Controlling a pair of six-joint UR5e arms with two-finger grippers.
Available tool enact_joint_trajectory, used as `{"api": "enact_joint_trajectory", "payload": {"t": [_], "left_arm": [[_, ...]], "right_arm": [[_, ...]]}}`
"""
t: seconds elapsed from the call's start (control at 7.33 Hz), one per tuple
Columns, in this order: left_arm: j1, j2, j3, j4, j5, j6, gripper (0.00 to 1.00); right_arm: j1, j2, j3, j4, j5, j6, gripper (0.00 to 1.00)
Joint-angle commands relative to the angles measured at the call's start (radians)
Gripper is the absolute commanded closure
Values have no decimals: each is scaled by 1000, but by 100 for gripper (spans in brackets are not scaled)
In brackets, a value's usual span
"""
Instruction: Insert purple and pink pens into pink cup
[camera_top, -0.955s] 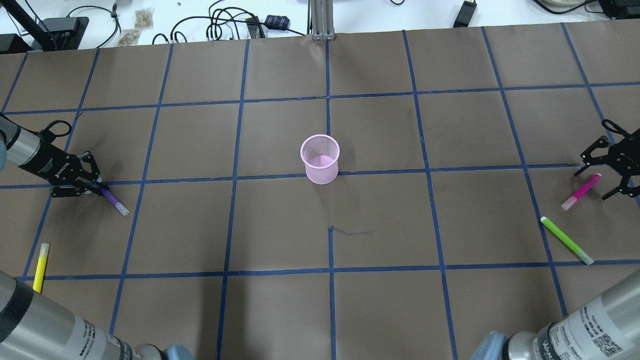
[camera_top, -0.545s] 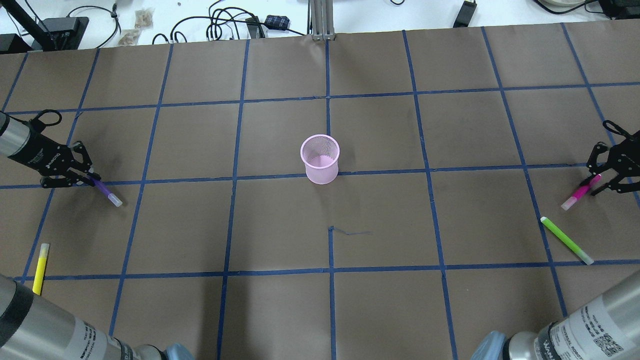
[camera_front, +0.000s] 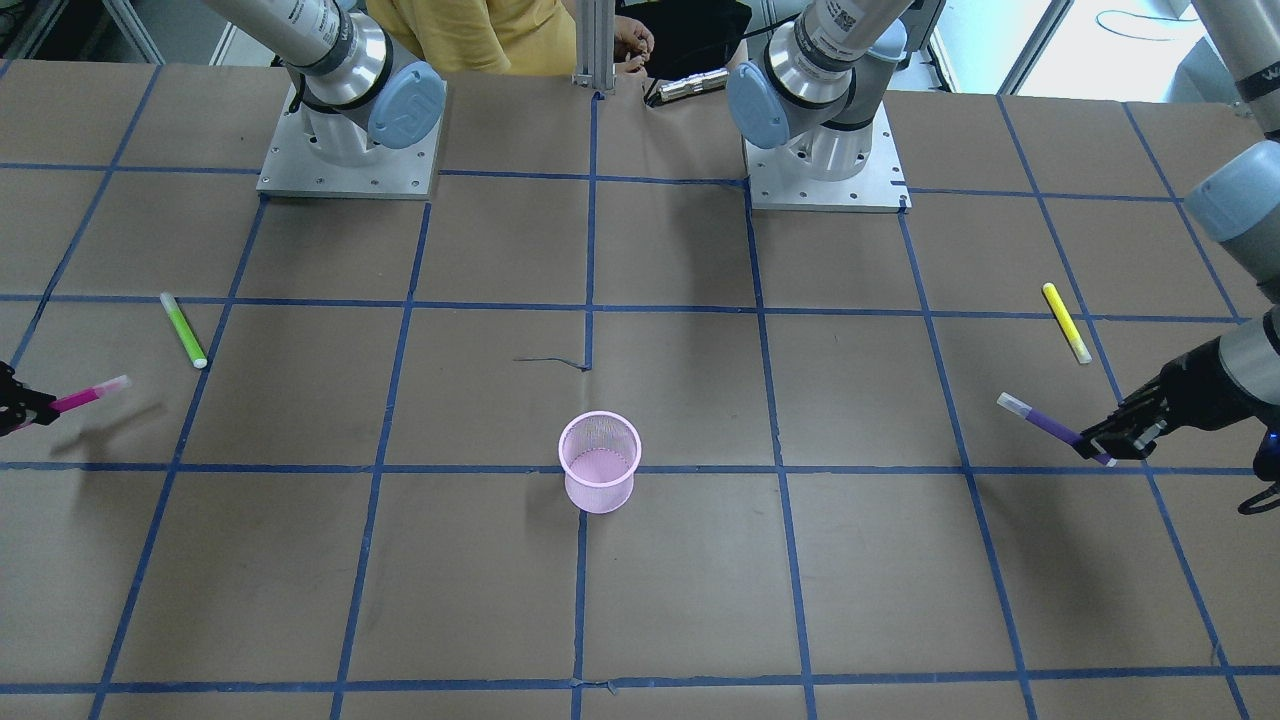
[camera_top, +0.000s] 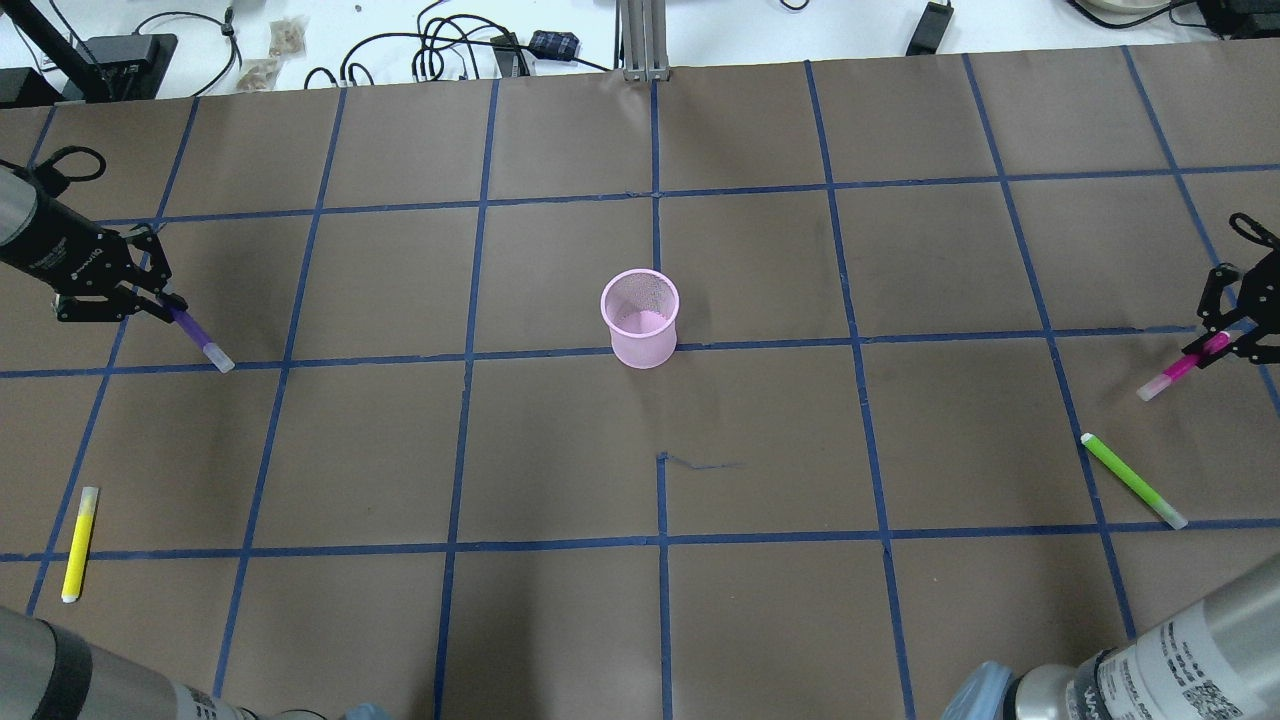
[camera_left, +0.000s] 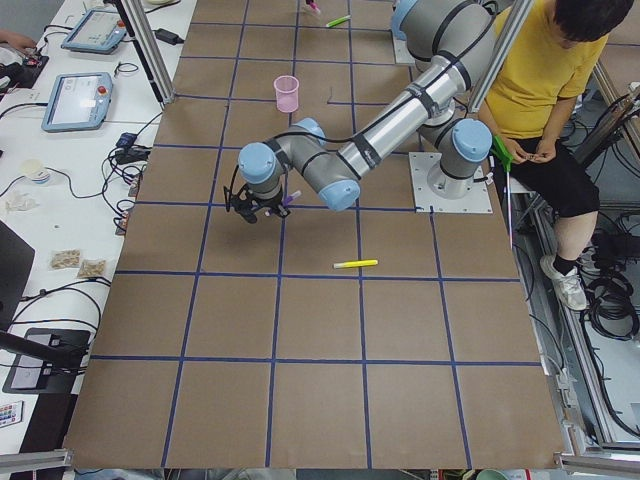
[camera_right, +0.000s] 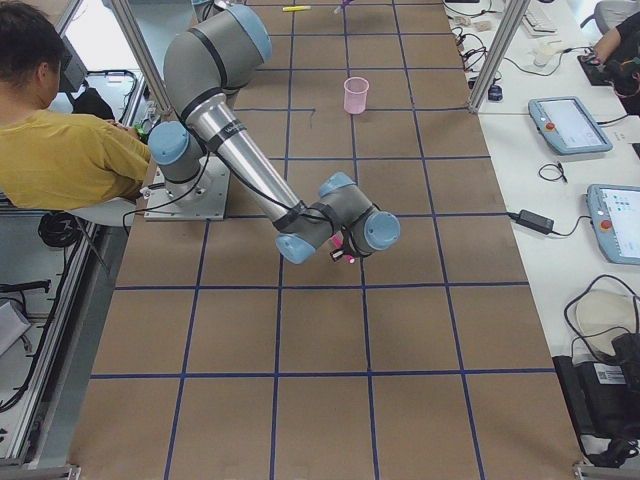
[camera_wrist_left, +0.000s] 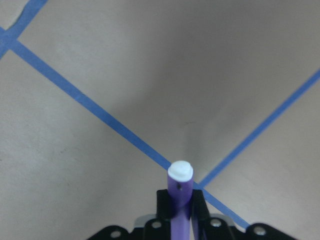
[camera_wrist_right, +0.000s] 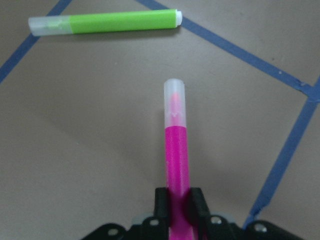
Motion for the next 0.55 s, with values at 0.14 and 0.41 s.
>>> {"api": "enact_joint_trajectory", "payload": {"t": [0.14, 0.41], "left_arm": [[-116, 135, 1, -2, 29, -21, 96], [-200, 196, 1, 0, 23, -24, 96]], "right_arm": [[105, -206, 9, 122, 62, 293, 97], [240, -314, 29, 156, 61, 531, 96]]}}
